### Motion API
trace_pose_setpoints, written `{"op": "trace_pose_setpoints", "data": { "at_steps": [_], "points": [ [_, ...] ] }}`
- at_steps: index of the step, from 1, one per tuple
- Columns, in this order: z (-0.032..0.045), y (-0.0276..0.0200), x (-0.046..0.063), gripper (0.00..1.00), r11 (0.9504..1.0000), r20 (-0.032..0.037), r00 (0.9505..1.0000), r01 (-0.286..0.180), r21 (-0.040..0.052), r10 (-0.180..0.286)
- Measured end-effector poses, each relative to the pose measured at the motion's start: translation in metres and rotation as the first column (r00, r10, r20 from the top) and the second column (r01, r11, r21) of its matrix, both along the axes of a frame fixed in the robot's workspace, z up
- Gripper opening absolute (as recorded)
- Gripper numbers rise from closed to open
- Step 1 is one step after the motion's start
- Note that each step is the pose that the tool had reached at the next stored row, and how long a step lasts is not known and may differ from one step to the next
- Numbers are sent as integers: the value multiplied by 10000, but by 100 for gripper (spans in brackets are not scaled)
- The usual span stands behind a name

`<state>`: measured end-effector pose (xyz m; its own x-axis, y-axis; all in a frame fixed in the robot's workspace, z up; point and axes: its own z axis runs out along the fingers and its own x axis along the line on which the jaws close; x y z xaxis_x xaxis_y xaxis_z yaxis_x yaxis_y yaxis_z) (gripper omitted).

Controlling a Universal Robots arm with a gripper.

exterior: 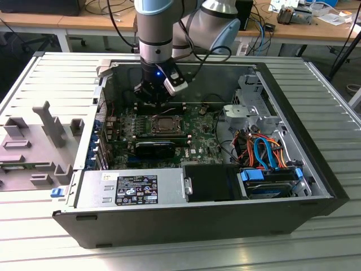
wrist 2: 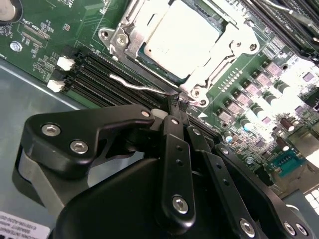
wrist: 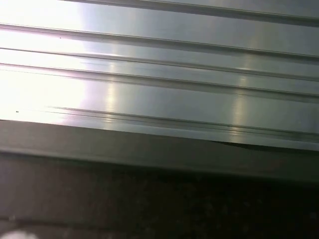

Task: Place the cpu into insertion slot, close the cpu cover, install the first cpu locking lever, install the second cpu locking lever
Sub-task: 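Install the first cpu locking lever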

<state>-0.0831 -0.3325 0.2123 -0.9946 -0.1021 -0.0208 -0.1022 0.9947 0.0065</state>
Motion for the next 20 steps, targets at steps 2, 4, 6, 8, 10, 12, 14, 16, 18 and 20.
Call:
{"op": "trace_pose_setpoints", "data": {
  "at_steps": [2,4,6,8,10,12,14,16,18,20],
  "points": [
    [-10,0,33,11,10000,1,10000,-6,-2,6],
    [-15,1,54,11,10000,0,10000,-8,-2,8],
    [-21,1,74,11,10000,0,10000,-11,-2,11],
    [-34,2,123,11,10000,0,10000,-18,-5,18],
    [-42,2,150,11,10000,-1,10000,-22,-6,22],
    [-49,2,175,11,10000,0,10000,-23,-7,23],
    [-56,2,197,11,10000,0,10000,-26,-7,26],
    [-62,2,218,11,10000,0,10000,-27,-8,27],
    [-68,2,241,11,10000,0,10000,-31,-9,31],
    [-72,2,269,11,10000,0,10000,-34,-9,34]
  ]
}}
